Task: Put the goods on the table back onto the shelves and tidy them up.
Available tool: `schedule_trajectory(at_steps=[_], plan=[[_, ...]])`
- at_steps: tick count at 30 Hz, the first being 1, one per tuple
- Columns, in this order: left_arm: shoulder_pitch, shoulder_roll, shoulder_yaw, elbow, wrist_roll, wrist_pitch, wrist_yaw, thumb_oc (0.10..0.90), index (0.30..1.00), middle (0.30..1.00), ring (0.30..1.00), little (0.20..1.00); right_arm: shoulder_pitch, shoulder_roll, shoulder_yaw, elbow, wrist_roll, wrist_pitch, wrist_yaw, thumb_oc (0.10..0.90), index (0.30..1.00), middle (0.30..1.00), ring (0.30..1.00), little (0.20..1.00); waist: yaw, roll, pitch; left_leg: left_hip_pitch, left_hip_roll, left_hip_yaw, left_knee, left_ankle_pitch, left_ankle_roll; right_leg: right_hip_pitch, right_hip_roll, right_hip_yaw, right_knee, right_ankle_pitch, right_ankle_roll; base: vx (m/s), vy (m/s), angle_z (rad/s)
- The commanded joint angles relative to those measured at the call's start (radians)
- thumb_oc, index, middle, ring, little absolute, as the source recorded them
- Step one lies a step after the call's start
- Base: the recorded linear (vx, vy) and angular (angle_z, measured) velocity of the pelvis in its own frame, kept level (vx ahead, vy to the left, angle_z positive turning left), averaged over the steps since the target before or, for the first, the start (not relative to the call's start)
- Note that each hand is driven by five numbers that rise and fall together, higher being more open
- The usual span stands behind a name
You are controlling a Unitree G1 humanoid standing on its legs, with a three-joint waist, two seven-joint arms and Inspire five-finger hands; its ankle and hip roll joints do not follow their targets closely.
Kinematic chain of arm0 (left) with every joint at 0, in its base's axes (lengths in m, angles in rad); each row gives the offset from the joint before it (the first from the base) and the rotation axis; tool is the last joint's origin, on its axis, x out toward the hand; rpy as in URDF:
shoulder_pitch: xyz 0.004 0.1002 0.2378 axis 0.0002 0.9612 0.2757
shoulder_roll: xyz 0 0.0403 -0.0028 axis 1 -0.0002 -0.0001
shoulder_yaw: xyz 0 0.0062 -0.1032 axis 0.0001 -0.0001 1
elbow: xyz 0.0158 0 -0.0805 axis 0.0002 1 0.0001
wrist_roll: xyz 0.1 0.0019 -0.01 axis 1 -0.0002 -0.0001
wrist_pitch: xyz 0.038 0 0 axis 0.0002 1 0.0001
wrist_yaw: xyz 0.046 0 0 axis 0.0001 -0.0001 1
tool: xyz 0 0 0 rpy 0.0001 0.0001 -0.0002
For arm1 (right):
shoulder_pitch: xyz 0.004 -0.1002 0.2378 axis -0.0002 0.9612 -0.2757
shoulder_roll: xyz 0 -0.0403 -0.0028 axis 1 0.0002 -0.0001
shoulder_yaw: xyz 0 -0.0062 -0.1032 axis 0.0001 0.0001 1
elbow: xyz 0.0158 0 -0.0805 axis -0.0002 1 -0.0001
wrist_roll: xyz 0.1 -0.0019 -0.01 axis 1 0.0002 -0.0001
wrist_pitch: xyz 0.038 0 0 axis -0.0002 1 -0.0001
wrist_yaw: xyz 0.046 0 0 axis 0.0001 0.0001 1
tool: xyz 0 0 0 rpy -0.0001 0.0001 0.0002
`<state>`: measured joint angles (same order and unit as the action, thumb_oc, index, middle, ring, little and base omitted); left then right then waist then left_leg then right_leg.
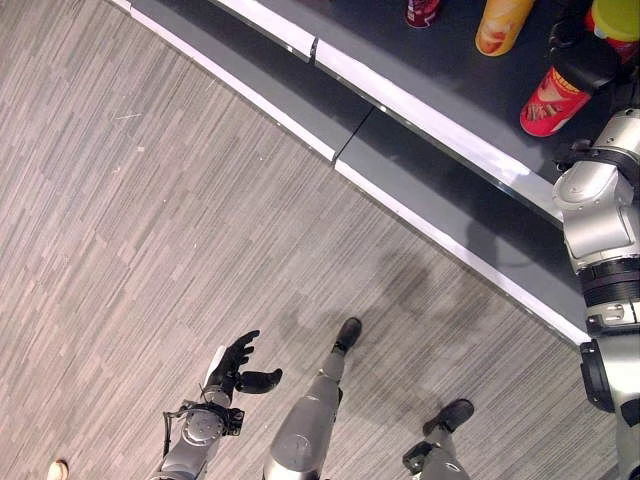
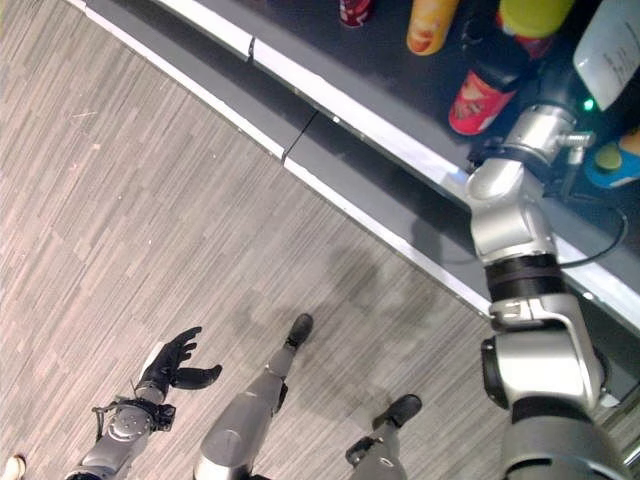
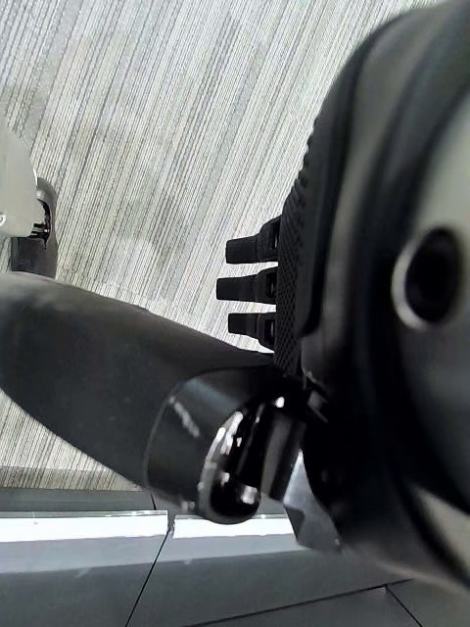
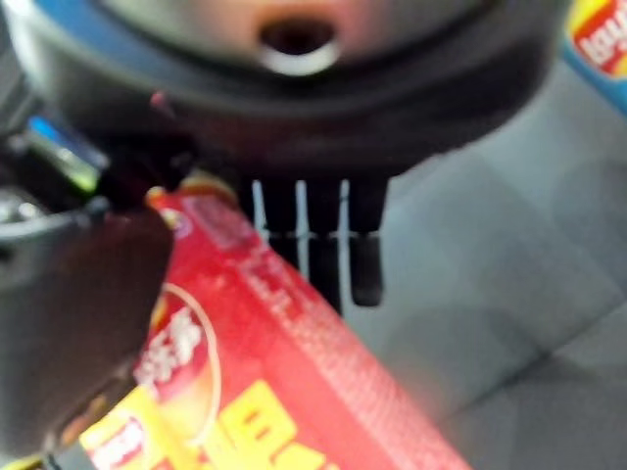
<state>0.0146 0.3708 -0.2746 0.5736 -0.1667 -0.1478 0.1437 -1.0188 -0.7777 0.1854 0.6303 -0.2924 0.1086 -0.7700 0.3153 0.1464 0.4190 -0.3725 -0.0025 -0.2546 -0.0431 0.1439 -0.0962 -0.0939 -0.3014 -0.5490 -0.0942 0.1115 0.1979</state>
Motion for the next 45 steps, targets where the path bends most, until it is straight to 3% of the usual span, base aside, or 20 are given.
schedule_trajectory(at_steps=[1,5,6,7,8,11,14,16,17,20,28,30,33,34,35,36,37,38,41,45], plan=[[0.012,0.081,-0.065,-0.003,-0.020,-0.034,0.039,0.800,0.900,0.900,0.900,0.900,-0.123,-0.131,0.050,-0.037,-0.009,-0.052,-0.080,0.400,0.300,0.300,0.300,0.300,0.028,-0.018,-0.066,0.013,0.001,0.052,-0.039,-0.056,-0.004,-0.029,-0.047,0.028,0.065,-0.045,0.047,0.00,0.000,0.00],[0.010,0.085,-0.068,-0.005,-0.020,-0.035,0.042,0.800,0.900,0.900,0.900,0.900,-0.141,-0.148,0.075,-0.003,0.010,-0.056,-0.076,0.400,0.300,0.300,0.300,0.300,0.024,-0.025,-0.073,0.019,0.005,0.052,-0.042,-0.077,-0.009,-0.020,-0.042,0.038,0.059,-0.065,0.055,0.00,0.000,0.00],[0.010,0.086,-0.069,-0.006,-0.020,-0.036,0.042,0.800,0.900,0.900,0.900,0.900,-0.143,-0.149,0.077,0.002,0.012,-0.055,-0.075,0.400,0.300,0.300,0.300,0.300,0.026,-0.021,-0.067,0.011,0.001,0.053,-0.040,-0.056,-0.005,-0.030,-0.048,0.026,0.063,-0.043,0.049,0.08,-0.061,0.01],[0.011,0.086,-0.068,-0.006,-0.022,-0.036,0.043,0.800,0.900,0.900,0.900,0.900,-0.145,-0.147,0.083,0.009,0.017,-0.056,-0.074,0.631,0.646,0.646,0.646,0.646,0.025,-0.026,-0.073,0.020,0.007,0.053,-0.042,-0.079,-0.011,-0.019,-0.041,0.037,0.058,-0.066,0.056,0.00,0.000,0.00],[0.012,0.088,-0.067,-0.006,-0.025,-0.036,0.042,0.800,0.900,0.900,0.900,0.900,-0.152,-0.148,0.090,0.027,0.029,-0.057,-0.069,0.800,0.900,0.900,0.900,0.900,0.024,-0.027,-0.074,0.021,0.007,0.054,-0.042,-0.079,-0.011,-0.017,-0.040,0.037,0.057,-0.064,0.056,0.09,-0.066,-0.02],[0.012,0.088,-0.069,-0.007,-0.027,-0.037,0.043,0.800,0.900,0.900,0.900,0.900,-0.155,-0.148,0.095,0.036,0.037,-0.059,-0.067,0.800,0.900,0.900,0.900,0.900,0.024,-0.025,-0.070,0.012,0.000,0.053,-0.041,-0.057,-0.005,-0.026,-0.047,0.025,0.059,-0.041,0.050,-0.06,0.040,-0.01],[0.009,0.088,-0.069,-0.005,-0.026,-0.034,0.044,0.800,0.900,0.900,0.900,0.900,-0.156,-0.143,0.095,0.032,0.041,-0.061,-0.068,0.800,0.900,0.900,0.900,0.900,0.020,-0.032,-0.076,0.022,0.006,0.055,-0.042,-0.079,-0.010,-0.014,-0.042,0.036,0.052,-0.060,0.058,0.03,-0.018,0.01],[0.007,0.088,-0.070,-0.004,-0.025,-0.032,0.045,0.800,0.900,0.900,0.900,0.900,-0.154,-0.142,0.092,0.030,0.045,-0.061,-0.069,0.800,0.900,0.900,0.900,0.900,0.022,-0.030,-0.071,0.016,0.002,0.055,-0.040,-0.059,-0.005,-0.022,-0.048,0.026,0.055,-0.038,0.051,-0.04,0.024,0.01],[0.006,0.090,-0.068,-0.004,-0.026,-0.030,0.044,0.800,0.900,0.900,0.900,0.900,-0.152,-0.139,0.088,0.023,0.052,-0.065,-0.069,0.800,0.900,0.900,0.900,0.900,0.017,-0.037,-0.079,0.027,0.008,0.057,-0.041,-0.082,-0.009,-0.011,-0.040,0.042,0.049,-0.059,0.058,0.00,0.000,0.00],[0.002,0.091,-0.067,0.000,-0.027,-0.028,0.045,0.800,0.900,0.900,0.900,0.900,-0.143,-0.138,0.073,0.001,0.065,-0.073,-0.077,0.800,0.900,0.900,0.900,0.900,0.019,-0.040,-0.078,0.024,0.005,0.059,-0.040,-0.062,-0.003,-0.014,-0.045,0.031,0.049,-0.037,0.051,-0.03,0.017,-0.01],[0.011,0.083,-0.019,0.038,0.008,0.002,0.034,0.800,0.900,0.900,0.900,0.900,0.067,-0.104,-0.106,-0.331,-0.063,-0.064,-0.099,0.800,0.900,0.900,0.900,0.900,-0.022,-0.096,-0.110,0.078,0.027,0.087,-0.037,-0.086,-0.002,0.022,-0.022,0.052,0.026,-0.030,0.047,0.01,-0.006,0.00],[0.015,0.075,0.008,0.067,0.020,0.016,0.031,0.800,0.900,0.900,0.900,0.900,0.180,-0.062,-0.159,-0.448,-0.043,-0.111,-0.054,0.800,0.900,0.900,0.900,0.900,-0.048,-0.121,-0.120,0.100,0.039,0.106,-0.038,-0.092,-0.004,0.030,-0.011,0.071,0.015,-0.023,0.046,0.01,-0.009,-0.14],[0.035,0.072,0.044,0.086,0.030,0.040,0.014,0.800,0.900,0.900,0.900,0.900,0.372,0.058,-0.202,-0.622,0.184,-0.250,0.130,0.800,0.900,0.900,0.900,0.900,-0.083,-0.158,-0.140,0.129,0.056,0.135,-0.043,-0.098,-0.005,0.041,-0.006,0.086,0.010,-0.020,0.044,0.03,-0.005,-0.25],[0.047,0.068,0.063,0.092,0.042,0.051,-0.004,0.800,0.900,0.900,0.900,0.900,0.449,0.103,-0.201,-0.662,0.321,-0.314,0.237,0.800,0.900,0.900,0.900,0.900,-0.099,-0.170,-0.147,0.140,0.062,0.147,-0.044,-0.100,-0.005,0.046,-0.003,0.091,0.009,-0.018,0.043,0.08,0.013,-0.55],[0.067,0.063,0.113,0.143,0.054,0.067,-0.058,0.800,0.900,0.900,0.900,0.900,0.617,0.174,-0.200,-0.718,0.570,-0.390,0.460,0.800,0.900,0.900,0.900,0.900,-0.130,-0.196,-0.168,0.171,0.072,0.177,-0.044,-0.106,-0.004,0.058,0.004,0.108,0.007,-0.016,0.042,0.11,0.027,-0.62],[0.075,0.052,0.157,0.207,0.064,0.070,-0.091,0.800,0.900,0.900,0.900,0.900,0.755,0.219,-0.186,-0.718,0.747,-0.397,0.650,0.800,0.900,0.900,0.900,0.900,-0.156,-0.213,-0.189,0.205,0.080,0.202,-0.044,-0.115,-0.005,0.075,0.010,0.120,0.007,-0.016,0.042,0.14,0.055,-0.56],[0.087,0.039,0.188,0.230,0.064,0.063,-0.112,0.800,0.900,0.900,0.900,0.900,0.868,0.243,-0.180,-0.721,0.807,-0.392,0.741,0.800,0.900,0.900,0.900,0.900,-0.178,-0.220,-0.215,0.235,0.087,0.224,-0.044,-0.126,-0.008,0.086,0.013,0.131,0.007,-0.017,0.043,0.09,0.050,-0.58],[0.088,0.039,0.187,0.230,0.064,0.063,-0.112,0.800,0.900,0.900,0.900,0.900,0.869,0.243,-0.181,-0.722,0.807,-0.392,0.742,0.800,0.900,0.900,0.900,0.900,-0.179,-0.221,-0.218,0.231,0.084,0.224,-0.044,-0.123,-0.006,0.082,0.011,0.130,0.007,-0.014,0.044,0.08,0.067,-0.90],[0.101,0.004,0.221,0.273,0.059,0.044,-0.138,0.800,0.900,0.900,0.900,0.900,1.101,0.318,-0.130,-0.658,0.919,-0.319,0.912,0.800,0.900,0.900,0.900,0.900,-0.254,-0.225,-0.283,0.312,0.102,0.293,-0.044,-0.146,-0.014,0.103,0.021,0.176,0.007,-0.014,0.037,0.10,0.059,-0.71],[0.092,-0.010,0.222,0.300,0.056,0.034,-0.152,0.800,0.900,0.900,0.900,0.900,1.187,0.304,-0.086,-0.548,0.835,-0.272,0.950,0.800,0.900,0.900,0.900,0.900,-0.300,-0.224,-0.314,0.362,0.117,0.340,-0.044,-0.157,-0.023,0.120,0.030,0.208,0.007,-0.018,0.031,0.04,-0.016,-0.58]])
